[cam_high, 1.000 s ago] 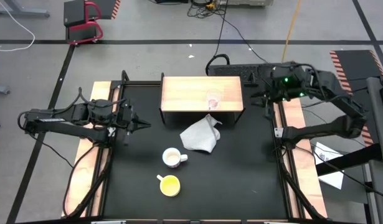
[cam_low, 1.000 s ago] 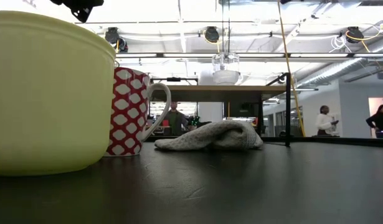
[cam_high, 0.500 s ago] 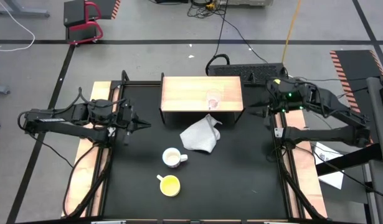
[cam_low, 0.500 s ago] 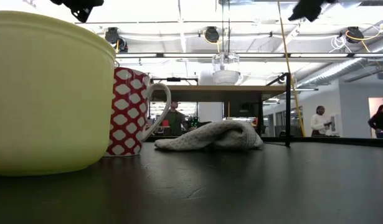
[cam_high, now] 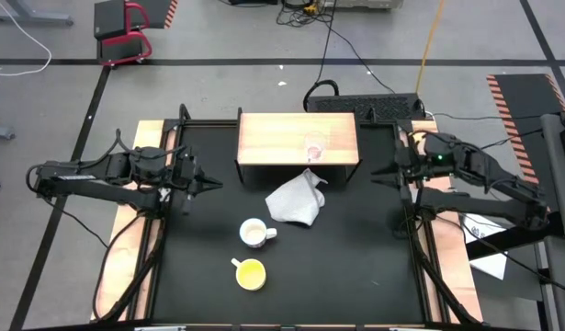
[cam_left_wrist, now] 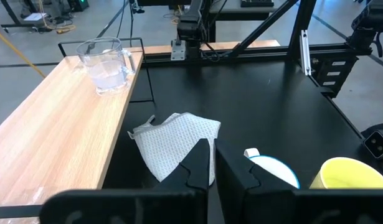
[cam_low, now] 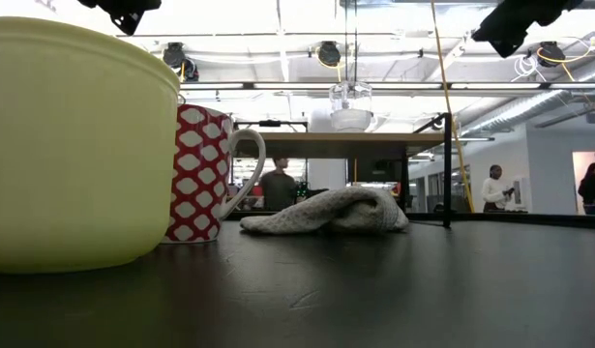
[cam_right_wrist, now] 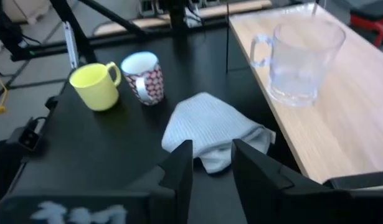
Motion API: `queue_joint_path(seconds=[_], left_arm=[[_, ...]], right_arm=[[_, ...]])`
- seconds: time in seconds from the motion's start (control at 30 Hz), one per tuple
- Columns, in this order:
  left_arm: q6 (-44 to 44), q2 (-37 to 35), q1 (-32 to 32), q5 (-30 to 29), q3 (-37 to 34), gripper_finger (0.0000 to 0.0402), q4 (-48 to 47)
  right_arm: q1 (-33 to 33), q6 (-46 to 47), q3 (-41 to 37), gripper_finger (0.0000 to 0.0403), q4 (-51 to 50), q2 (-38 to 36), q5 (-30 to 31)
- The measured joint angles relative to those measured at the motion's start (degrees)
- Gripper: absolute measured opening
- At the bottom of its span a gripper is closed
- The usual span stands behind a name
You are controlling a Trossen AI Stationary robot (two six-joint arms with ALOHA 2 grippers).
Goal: Stack small to large cups/mugs on shelf
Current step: Adjust the transparent mug on the shelf
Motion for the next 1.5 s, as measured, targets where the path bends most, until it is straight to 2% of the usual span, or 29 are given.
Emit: queue_joint_path(seconds=[0.23,0.43,0.57,0.77,0.87,1.17,1.5], left_arm=[[-0.13,0.02,0.0,0.0,0.0,0.0026,0.0],[0.03,-0.01,0.02,0.0,-0.01,0.0026,0.0],[-0.05,0.01,0.02,0.0,-0.01,0.0026,0.0],[-0.17,0.0,0.02,0.0,0.0,0.0026,0.0],[-0.41,0.02,0.02,-0.01,0.0,0.0026,0.01],[-1.33,0.01,0.02,-0.02,0.0,0.0026,0.02],[-1.48,0.01,0.0,-0.02,-0.01,0.0026,0.01]], right_arm=[[0.0,0.59,-3.99,0.005,4.96,-3.46,-1.83],[0.0,0.19,-7.11,0.0003,5.18,-4.19,-1.86],[0.0,-0.17,-9.29,0.0003,5.26,-5.14,-1.92],[0.0,0.12,-14.13,0.0001,10.28,-8.69,-6.29],[0.0,0.56,-16.19,0.0001,11.43,-11.0,-6.39],[0.0,0.72,-16.35,0.0,12.19,-16.92,-7.78],[0.0,0.76,-16.35,0.0,12.13,-17.58,-7.75]])
